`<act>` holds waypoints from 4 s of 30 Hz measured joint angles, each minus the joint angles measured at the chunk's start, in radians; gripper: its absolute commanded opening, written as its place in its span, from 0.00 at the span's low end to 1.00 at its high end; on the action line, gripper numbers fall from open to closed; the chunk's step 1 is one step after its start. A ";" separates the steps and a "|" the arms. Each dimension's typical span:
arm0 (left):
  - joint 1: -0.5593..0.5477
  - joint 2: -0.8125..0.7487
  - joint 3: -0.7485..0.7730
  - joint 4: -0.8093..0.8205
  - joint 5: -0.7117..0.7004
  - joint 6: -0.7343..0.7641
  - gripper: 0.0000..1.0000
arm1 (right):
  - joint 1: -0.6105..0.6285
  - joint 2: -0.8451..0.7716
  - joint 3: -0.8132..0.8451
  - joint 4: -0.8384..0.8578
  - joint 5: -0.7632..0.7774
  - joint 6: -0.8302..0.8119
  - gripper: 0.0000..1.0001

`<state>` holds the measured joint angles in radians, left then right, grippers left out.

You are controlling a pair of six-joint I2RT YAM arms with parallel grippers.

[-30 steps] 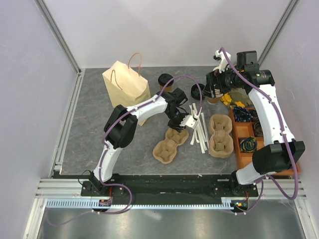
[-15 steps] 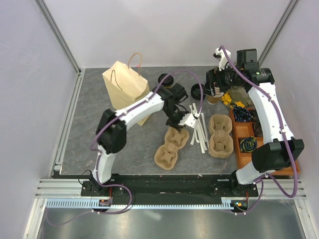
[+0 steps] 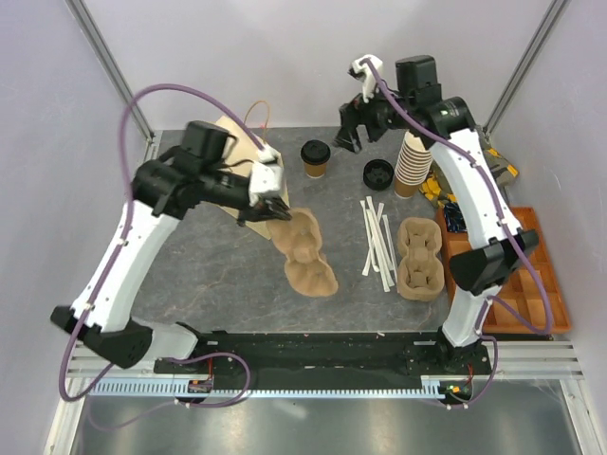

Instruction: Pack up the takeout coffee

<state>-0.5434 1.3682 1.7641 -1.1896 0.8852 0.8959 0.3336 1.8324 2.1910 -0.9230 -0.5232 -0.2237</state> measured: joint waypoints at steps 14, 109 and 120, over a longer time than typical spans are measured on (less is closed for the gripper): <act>0.436 -0.369 -0.203 0.460 -0.103 -0.703 0.02 | 0.221 0.207 0.081 0.359 0.015 0.169 0.87; 0.651 -0.208 -0.175 0.686 -0.319 -1.177 0.02 | 0.180 -0.058 -0.026 0.112 0.063 -0.081 0.97; 0.651 -0.208 -0.174 0.637 -0.296 -1.072 0.02 | 0.174 0.034 -0.028 0.028 -0.094 -0.068 0.59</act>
<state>0.1074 1.1599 1.5906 -0.5529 0.5896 -0.1761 0.5079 1.8664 2.1628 -0.8951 -0.6170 -0.2916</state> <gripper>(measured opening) 0.127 0.675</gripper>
